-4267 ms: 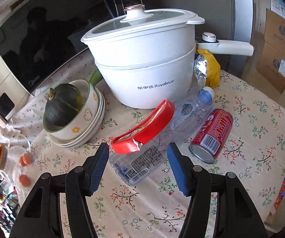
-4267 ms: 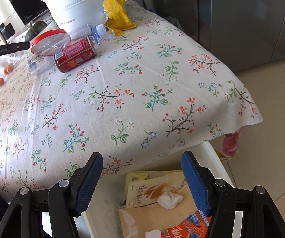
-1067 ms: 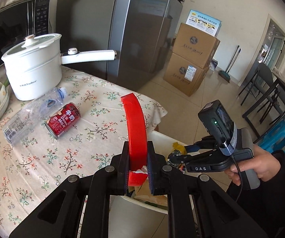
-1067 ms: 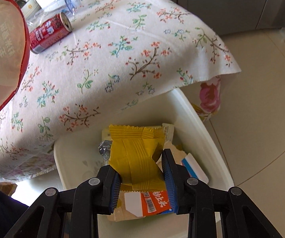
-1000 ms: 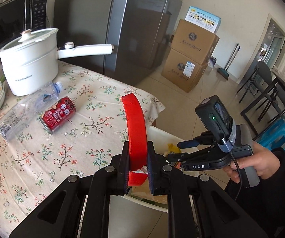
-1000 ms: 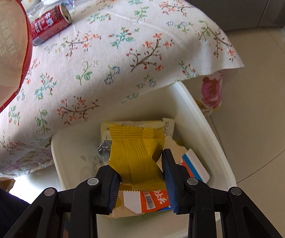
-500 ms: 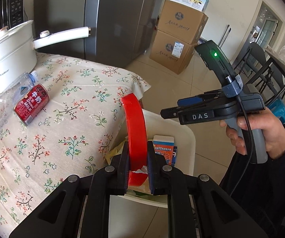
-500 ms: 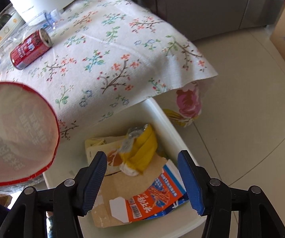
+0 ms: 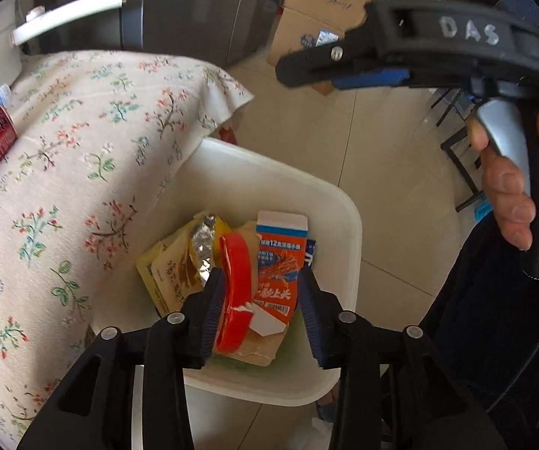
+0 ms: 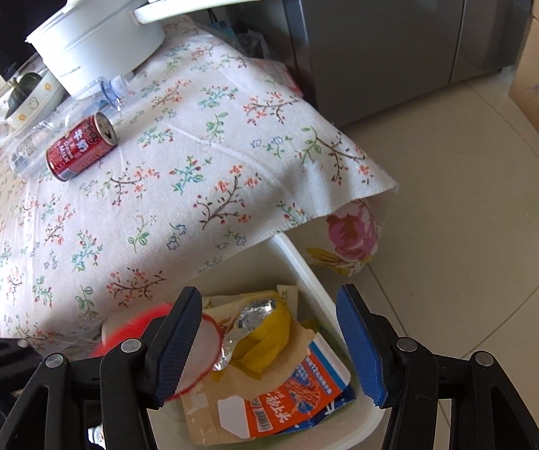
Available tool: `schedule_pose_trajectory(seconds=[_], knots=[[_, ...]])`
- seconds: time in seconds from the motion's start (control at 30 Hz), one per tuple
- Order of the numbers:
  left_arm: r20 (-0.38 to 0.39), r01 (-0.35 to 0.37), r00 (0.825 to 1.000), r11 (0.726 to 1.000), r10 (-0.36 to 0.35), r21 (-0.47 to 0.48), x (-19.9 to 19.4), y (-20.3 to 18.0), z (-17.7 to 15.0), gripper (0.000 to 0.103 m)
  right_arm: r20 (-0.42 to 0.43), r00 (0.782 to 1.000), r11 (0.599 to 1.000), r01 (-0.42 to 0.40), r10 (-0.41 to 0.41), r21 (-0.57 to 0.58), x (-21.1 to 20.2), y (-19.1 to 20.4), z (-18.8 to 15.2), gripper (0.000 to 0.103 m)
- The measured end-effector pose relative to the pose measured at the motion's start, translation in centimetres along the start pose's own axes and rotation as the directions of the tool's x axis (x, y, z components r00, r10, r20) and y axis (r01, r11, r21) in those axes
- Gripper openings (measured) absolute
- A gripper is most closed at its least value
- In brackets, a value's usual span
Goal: Collect trash
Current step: 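Carry the red lid and yellow wrapper over the bin and open both tools, then grasp the clear plastic bottle with the left tool while the right tool grasps the red milk can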
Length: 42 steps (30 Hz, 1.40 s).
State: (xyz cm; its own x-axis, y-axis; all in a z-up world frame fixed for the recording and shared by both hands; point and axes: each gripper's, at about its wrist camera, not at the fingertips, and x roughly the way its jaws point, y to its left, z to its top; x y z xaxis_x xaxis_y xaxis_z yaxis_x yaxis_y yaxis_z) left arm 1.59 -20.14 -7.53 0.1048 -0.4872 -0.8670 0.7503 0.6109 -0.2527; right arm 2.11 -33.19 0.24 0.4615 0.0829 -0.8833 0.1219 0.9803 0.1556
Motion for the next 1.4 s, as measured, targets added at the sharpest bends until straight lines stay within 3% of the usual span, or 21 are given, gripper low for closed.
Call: schedule_pose_trajectory(seconds=[0.13, 0.3, 0.47, 0.63, 0.77, 0.83, 1.0, 1.13, 1.27, 1.4], knots=[[0.016, 0.007, 1.0, 1.0, -0.007, 0.01, -0.5, 0.2, 0.0, 0.043, 0.027, 1.0, 1.0, 0.0, 0.0, 0.016, -0.5, -0.5, 0.1, 0.073], [0.041, 0.012, 0.999, 0.996, -0.009, -0.085, -2.1, 2.8, 1.0, 0.044, -0.001, 1.0, 1.0, 0.007, -0.007, -0.004, 0.3, -0.4, -0.2, 0.073], [0.115, -0.046, 0.992, 0.993, 0.059, -0.108, -5.5, 4.7, 1.8, 0.044, -0.005, 1.0, 1.0, 0.001, -0.001, -0.013, 0.6, -0.2, -0.2, 0.073], [0.181, -0.09, 0.975, 0.977, 0.125, -0.192, -9.1, 7.7, 2.3, 0.044, -0.007, 1.0, 1.0, -0.004, 0.004, -0.027, 1.0, 0.4, -0.1, 0.073], [0.209, -0.167, 0.951, 0.948, 0.228, -0.271, -11.5, 10.8, 2.3, 0.044, -0.011, 1.0, 0.999, -0.014, 0.014, -0.035, 1.4, 1.0, 0.0, 0.073], [0.206, -0.239, 0.93, 0.926, 0.305, -0.292, -12.6, 12.5, 2.3, 0.044, -0.019, 1.0, 0.999, -0.012, 0.011, -0.039, 1.8, 1.4, 0.0, 0.073], [0.201, -0.454, 0.821, 0.825, 0.534, -0.335, -16.1, 17.5, 2.5, 0.044, -0.035, 0.999, 0.999, -0.017, 0.015, -0.051, 2.5, 2.3, 0.0, 0.073], [0.169, -0.575, 0.769, 0.783, 0.616, -0.237, -16.3, 20.7, 4.0, 0.052, -0.065, 0.996, 0.997, -0.06, 0.058, -0.039, 3.6, 3.3, 0.1, 0.073], [0.171, -0.623, 0.752, 0.771, 0.637, -0.131, -16.6, 22.7, 5.5, 0.054, -0.1, 0.991, 0.994, -0.098, 0.093, -0.043, 4.7, 4.9, 0.1, 0.073], [0.146, -0.6, 0.79, 0.8, 0.595, -0.015, -16.1, 24.5, 7.0, 0.06, -0.121, 0.986, 0.991, -0.123, 0.116, -0.047, 5.5, 6.3, 0.1, 0.074]])
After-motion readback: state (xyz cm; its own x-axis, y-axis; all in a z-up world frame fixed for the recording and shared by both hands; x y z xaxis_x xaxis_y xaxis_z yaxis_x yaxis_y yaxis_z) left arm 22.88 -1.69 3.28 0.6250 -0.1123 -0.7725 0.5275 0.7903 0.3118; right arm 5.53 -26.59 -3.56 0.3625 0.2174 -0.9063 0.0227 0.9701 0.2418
